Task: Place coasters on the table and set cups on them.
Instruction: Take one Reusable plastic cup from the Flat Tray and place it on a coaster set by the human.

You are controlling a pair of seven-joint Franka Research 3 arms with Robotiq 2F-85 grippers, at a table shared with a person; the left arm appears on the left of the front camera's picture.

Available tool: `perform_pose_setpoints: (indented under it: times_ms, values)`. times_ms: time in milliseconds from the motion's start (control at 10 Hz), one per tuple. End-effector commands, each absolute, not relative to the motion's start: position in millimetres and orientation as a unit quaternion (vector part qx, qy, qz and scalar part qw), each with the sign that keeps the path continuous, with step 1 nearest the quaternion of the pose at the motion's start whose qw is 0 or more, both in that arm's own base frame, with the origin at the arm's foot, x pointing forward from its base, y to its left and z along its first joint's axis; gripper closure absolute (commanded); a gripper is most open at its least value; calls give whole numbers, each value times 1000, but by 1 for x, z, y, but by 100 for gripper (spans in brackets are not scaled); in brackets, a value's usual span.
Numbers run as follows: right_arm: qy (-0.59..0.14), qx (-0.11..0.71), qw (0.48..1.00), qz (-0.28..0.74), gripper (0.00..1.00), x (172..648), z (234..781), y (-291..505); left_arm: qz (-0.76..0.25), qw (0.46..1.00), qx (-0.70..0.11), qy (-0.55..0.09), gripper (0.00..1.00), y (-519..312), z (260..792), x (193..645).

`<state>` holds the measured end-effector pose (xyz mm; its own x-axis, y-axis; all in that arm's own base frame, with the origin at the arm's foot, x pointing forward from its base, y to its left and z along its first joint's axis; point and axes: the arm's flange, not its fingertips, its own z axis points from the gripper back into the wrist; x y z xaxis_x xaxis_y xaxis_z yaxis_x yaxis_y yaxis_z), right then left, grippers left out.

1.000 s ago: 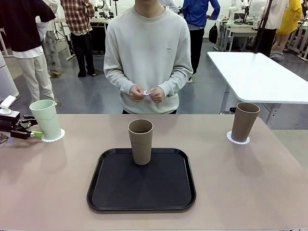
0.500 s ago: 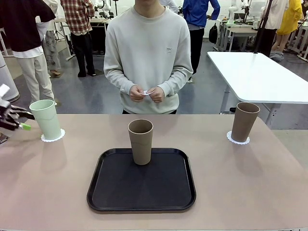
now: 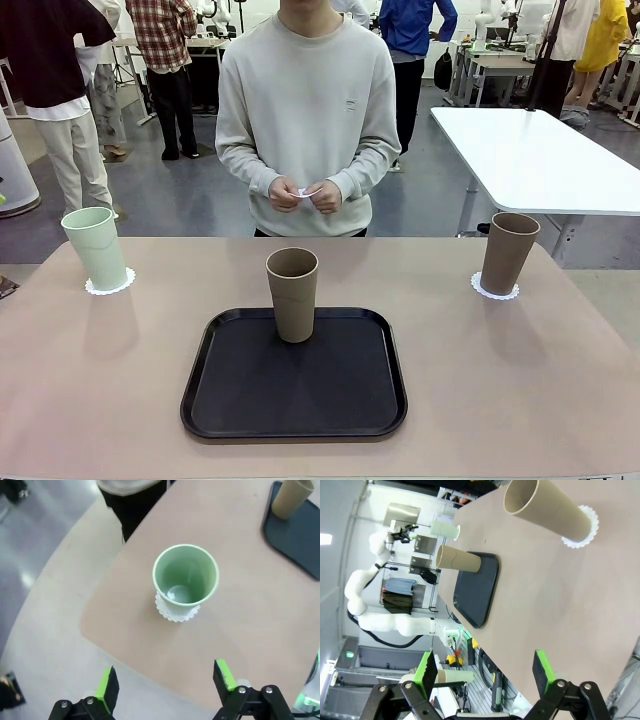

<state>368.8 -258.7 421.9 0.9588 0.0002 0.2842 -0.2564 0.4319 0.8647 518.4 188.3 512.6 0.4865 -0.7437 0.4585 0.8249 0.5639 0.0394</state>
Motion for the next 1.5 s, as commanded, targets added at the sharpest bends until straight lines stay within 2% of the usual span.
perform_pose_setpoints:
  times_ms: [0,200,600,1400]
  values:
    - [-119,528,838,71,0,369,423,-258,-462,868,-73,-167,0,156,517,509]
    - [-119,528,838,71,0,369,423,-258,-486,862,-27,-140,0,135,524,486]
    - [-119,528,838,71,0,369,423,-258,-499,860,-33,-103,0,137,519,457]
    - [-119,528,838,71,0,369,423,-258,-500,858,-34,-115,0,137,520,466]
